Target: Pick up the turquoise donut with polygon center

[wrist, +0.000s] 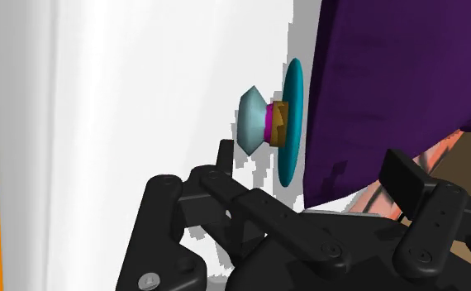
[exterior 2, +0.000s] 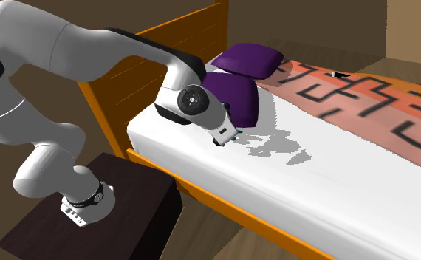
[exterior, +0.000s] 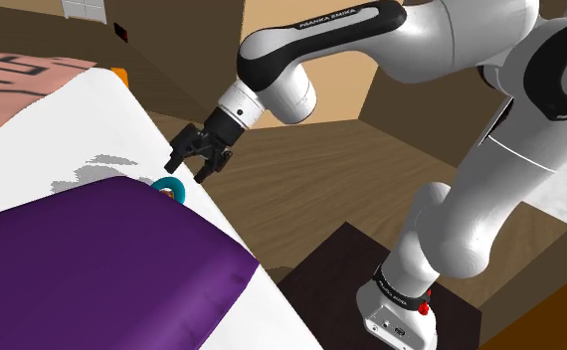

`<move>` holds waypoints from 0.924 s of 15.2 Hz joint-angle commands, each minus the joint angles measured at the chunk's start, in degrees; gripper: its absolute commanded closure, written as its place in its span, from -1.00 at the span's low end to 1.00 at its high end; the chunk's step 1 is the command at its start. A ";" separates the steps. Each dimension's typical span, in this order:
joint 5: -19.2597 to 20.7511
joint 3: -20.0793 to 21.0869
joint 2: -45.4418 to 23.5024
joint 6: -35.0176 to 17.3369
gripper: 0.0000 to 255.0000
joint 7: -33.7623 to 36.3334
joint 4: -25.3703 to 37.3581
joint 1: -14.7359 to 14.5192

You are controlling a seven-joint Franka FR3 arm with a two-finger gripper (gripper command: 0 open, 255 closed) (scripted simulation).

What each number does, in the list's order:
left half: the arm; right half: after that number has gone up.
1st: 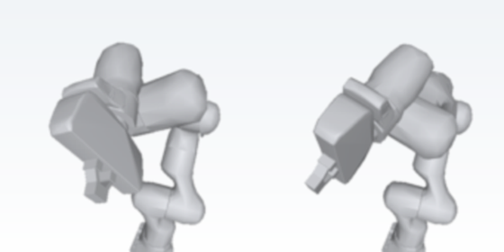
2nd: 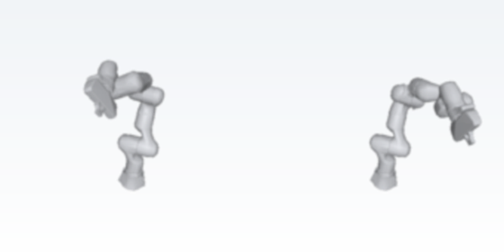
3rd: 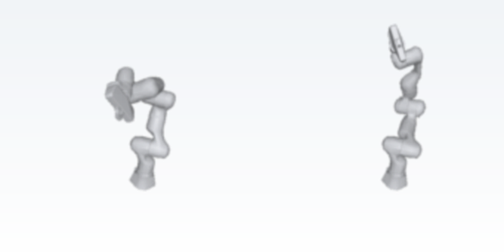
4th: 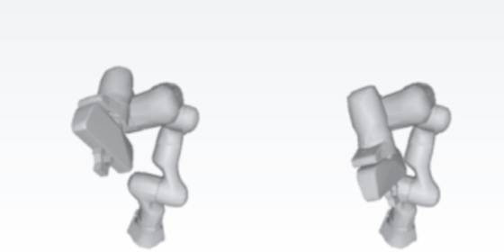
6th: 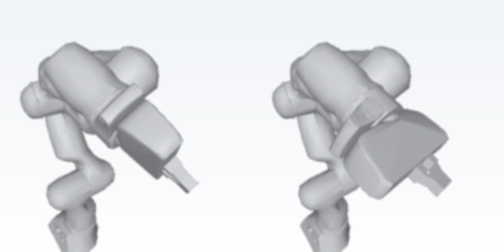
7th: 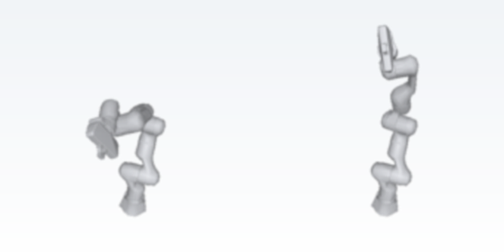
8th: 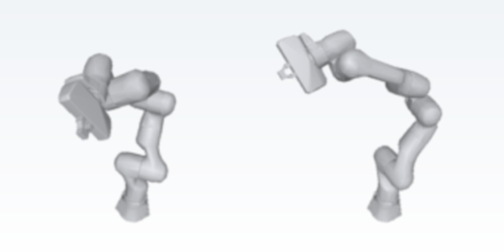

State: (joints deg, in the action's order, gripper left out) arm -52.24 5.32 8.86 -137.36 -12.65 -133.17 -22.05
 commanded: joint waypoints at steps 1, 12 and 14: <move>-1.83 0.14 -1.84 -0.95 -1.00 -1.45 0.87 -0.46; -5.86 0.29 -4.82 -4.01 1.00 -6.41 -0.54 -1.03; -5.88 0.25 -4.79 -3.99 1.00 -6.49 -0.61 -1.00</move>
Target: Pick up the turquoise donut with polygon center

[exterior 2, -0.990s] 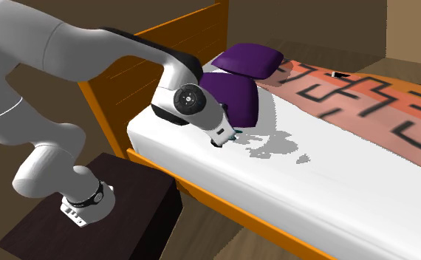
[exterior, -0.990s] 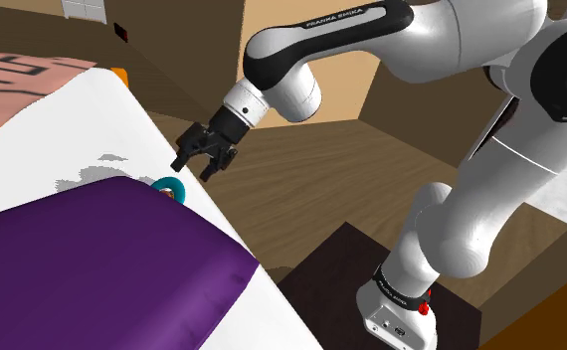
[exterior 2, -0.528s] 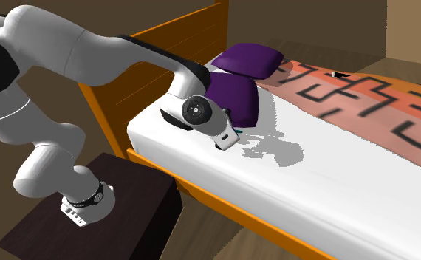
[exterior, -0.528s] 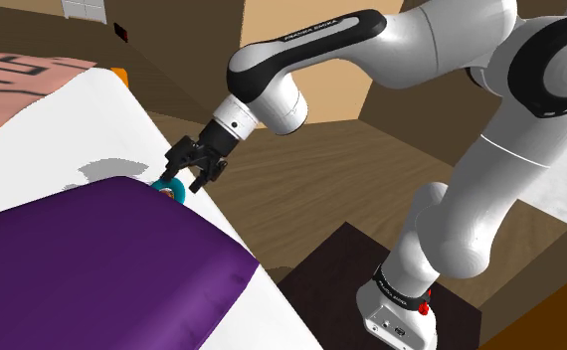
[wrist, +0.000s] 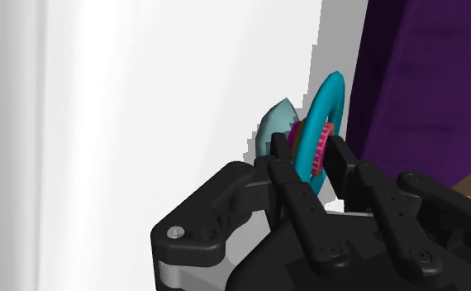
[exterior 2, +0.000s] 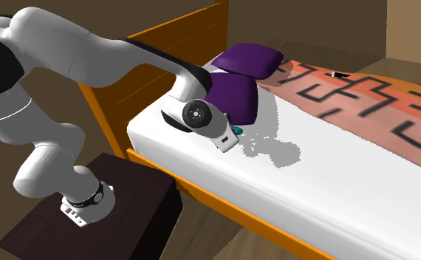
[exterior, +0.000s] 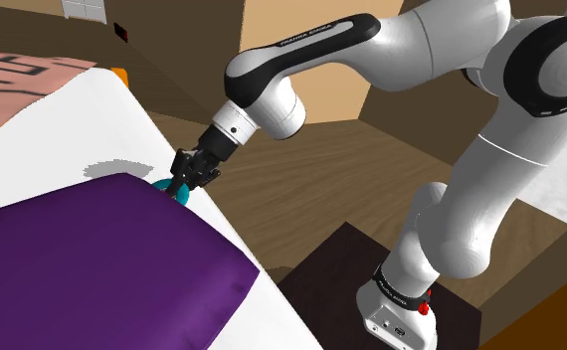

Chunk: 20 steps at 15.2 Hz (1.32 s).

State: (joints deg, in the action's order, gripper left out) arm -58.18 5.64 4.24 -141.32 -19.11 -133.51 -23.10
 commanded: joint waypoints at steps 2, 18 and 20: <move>0.14 -0.13 -0.27 0.06 1.00 -0.04 -0.11 0.11; 7.53 -0.26 5.21 6.26 1.00 9.39 3.16 1.23; 8.49 -0.29 5.86 7.32 1.00 10.66 3.89 1.42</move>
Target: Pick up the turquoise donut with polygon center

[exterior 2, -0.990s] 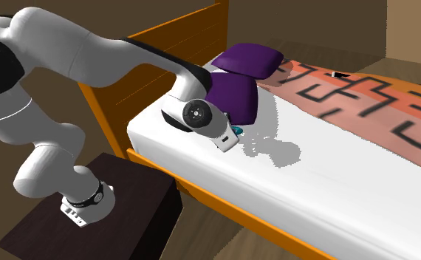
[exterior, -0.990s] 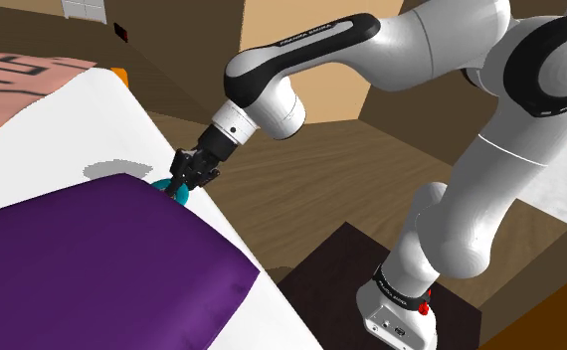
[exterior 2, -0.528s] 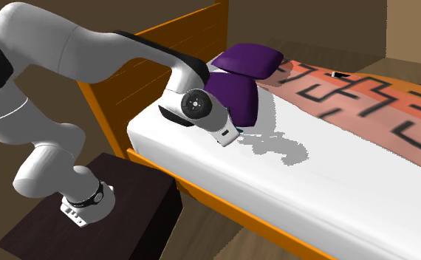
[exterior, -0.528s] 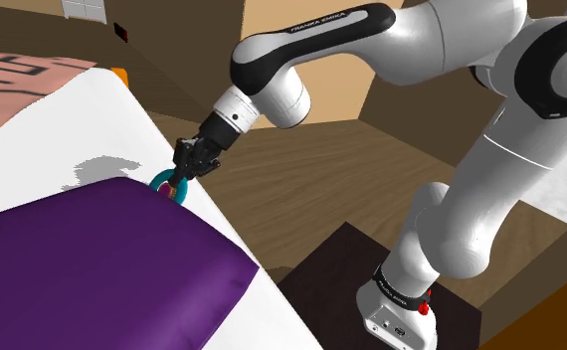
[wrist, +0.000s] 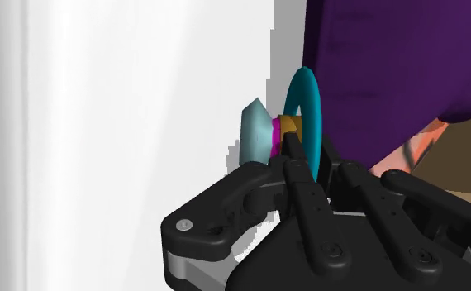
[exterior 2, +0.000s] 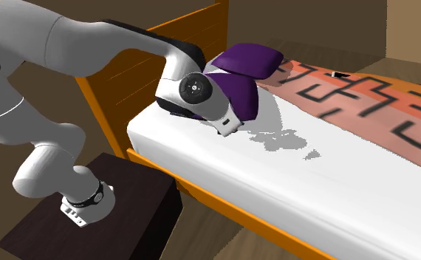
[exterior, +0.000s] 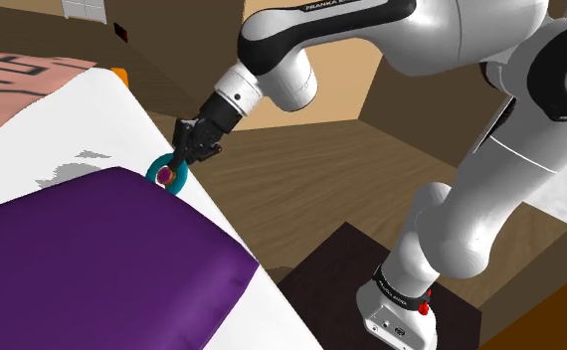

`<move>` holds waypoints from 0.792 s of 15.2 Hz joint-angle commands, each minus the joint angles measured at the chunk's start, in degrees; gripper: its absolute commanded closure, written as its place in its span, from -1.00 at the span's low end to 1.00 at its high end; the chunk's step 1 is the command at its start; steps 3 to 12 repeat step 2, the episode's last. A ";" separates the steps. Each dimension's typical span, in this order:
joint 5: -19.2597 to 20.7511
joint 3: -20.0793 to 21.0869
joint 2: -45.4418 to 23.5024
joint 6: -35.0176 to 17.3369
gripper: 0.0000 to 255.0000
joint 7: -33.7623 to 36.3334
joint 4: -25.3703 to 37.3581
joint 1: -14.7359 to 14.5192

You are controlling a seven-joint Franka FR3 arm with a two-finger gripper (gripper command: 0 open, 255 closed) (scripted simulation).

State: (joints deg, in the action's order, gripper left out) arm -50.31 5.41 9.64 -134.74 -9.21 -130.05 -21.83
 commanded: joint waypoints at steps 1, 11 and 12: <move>0.70 -0.07 0.51 0.82 1.00 0.86 0.49 0.17; 0.70 -0.07 0.51 0.82 1.00 0.86 0.48 0.17; 0.70 -0.07 0.51 0.82 1.00 0.86 0.48 0.17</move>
